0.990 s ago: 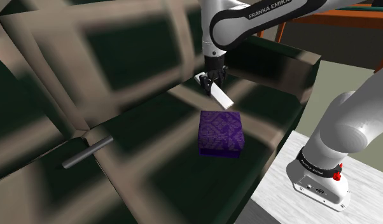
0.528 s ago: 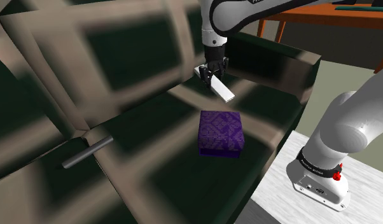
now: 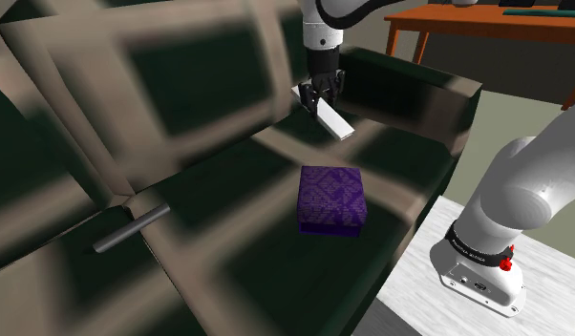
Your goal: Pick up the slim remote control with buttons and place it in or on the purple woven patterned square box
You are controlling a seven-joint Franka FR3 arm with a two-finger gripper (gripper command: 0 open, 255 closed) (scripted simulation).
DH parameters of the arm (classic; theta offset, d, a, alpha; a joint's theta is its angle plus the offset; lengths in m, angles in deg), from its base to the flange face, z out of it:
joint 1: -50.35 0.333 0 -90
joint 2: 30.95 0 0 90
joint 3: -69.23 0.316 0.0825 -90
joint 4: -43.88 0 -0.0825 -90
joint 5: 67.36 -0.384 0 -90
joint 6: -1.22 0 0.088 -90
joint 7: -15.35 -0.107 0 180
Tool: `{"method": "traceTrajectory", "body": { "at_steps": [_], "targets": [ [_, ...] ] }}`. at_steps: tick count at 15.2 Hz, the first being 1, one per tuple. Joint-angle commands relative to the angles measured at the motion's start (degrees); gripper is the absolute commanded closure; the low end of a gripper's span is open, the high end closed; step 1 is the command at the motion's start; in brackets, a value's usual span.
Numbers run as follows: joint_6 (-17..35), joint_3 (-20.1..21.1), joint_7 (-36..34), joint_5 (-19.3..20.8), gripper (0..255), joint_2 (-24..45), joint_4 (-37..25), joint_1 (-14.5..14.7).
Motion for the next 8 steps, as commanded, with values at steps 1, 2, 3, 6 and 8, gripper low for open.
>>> {"method": "traceTrajectory", "body": {
  "at_steps": [1,2,3,6,8],
  "targets": [
    [-1.2,-0.1,0.0,0.0,255,-0.1,-1.2,0.0],
    [-1.4,0.6,-0.9,-0.5,255,-1.4,0.0,0.5],
    [-1.7,1.2,-1.8,-1.0,255,-2.8,1.1,1.0],
    [-2.5,3.2,-4.8,-2.7,255,-6.6,3.9,2.7],
    [-3.1,4.6,-6.8,-3.9,255,-8.9,5.4,3.8]
  ]
}}
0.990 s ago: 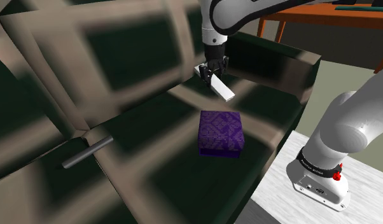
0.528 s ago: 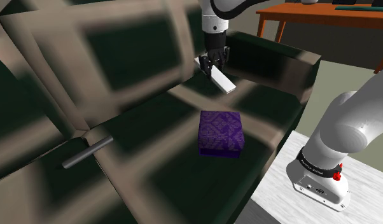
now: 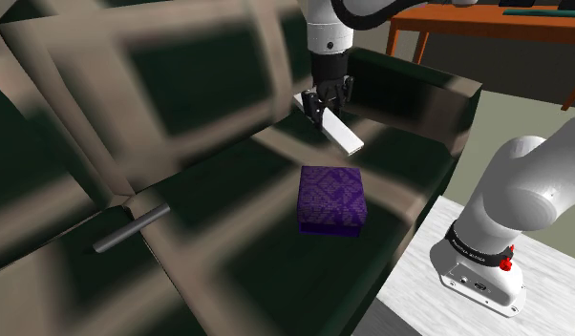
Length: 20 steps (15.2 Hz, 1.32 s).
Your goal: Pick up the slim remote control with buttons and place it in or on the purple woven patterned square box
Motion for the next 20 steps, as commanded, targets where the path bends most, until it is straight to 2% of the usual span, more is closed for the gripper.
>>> {"method": "traceTrajectory", "body": {
  "at_steps": [1,7,20],
  "targets": [
    [-1.0,1.4,-2.1,-1.3,255,-2.5,1.4,1.2],
    [-3.2,6.3,-8.9,-5.6,255,-8.2,4.1,4.9],
    [6.7,8.0,-8.7,-6.9,255,-8.0,13.9,5.5]
  ]
}}
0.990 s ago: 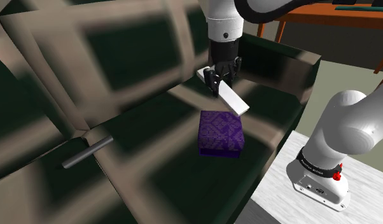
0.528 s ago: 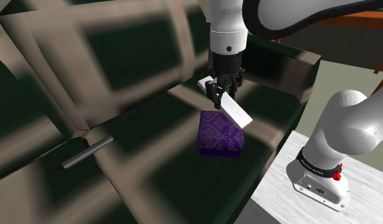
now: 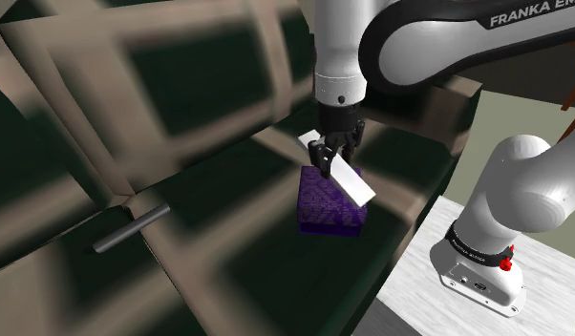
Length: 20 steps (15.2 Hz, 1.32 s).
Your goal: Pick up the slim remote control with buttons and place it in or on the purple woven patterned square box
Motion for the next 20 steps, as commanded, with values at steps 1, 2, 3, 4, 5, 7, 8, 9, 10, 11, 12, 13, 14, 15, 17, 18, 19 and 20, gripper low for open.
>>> {"method": "traceTrajectory", "body": {
  "at_steps": [1,2,3,4,5,7,8,9,10,11,12,13,14,15,17,18,19,20],
  "targets": [
    [1.9,0.3,0.1,-0.3,255,0.1,1.8,0.1],
    [1.9,0.3,0.1,-0.3,255,0.1,1.8,0.1],
    [1.9,0.3,0.1,-0.3,255,0.1,1.8,0.1],
    [1.9,0.3,0.1,-0.3,255,0.1,1.8,0.1],
    [1.9,0.3,0.1,-0.3,255,0.1,1.8,0.1],
    [1.9,0.3,0.1,-0.3,255,0.1,1.8,0.1],
    [1.9,0.3,0.1,-0.3,255,0.1,1.8,0.1],
    [1.9,0.3,0.1,-0.3,255,0.1,1.8,0.1],
    [1.9,0.3,0.1,-0.3,0,0.1,1.8,0.1],
    [1.9,0.3,0.1,-0.3,0,0.1,1.8,0.1],
    [1.9,0.3,0.1,-0.3,0,0.1,1.8,0.1],
    [1.9,0.3,0.1,-0.3,0,0.1,1.8,0.1],
    [1.9,0.3,0.1,-0.3,0,0.1,1.8,0.1],
    [1.9,0.3,0.1,-0.3,0,0.1,1.8,0.1],
    [-2.0,-0.4,0.0,0.2,0,-0.2,-1.8,-0.1],
    [-3.9,-0.7,-0.1,0.5,0,-0.2,-3.7,-0.2],
    [-5.3,-0.9,-0.2,0.7,0,-0.1,-5.3,-0.3],
    [-5.3,-0.9,-0.2,0.7,0,-0.1,-5.3,-0.3]
  ]
}}
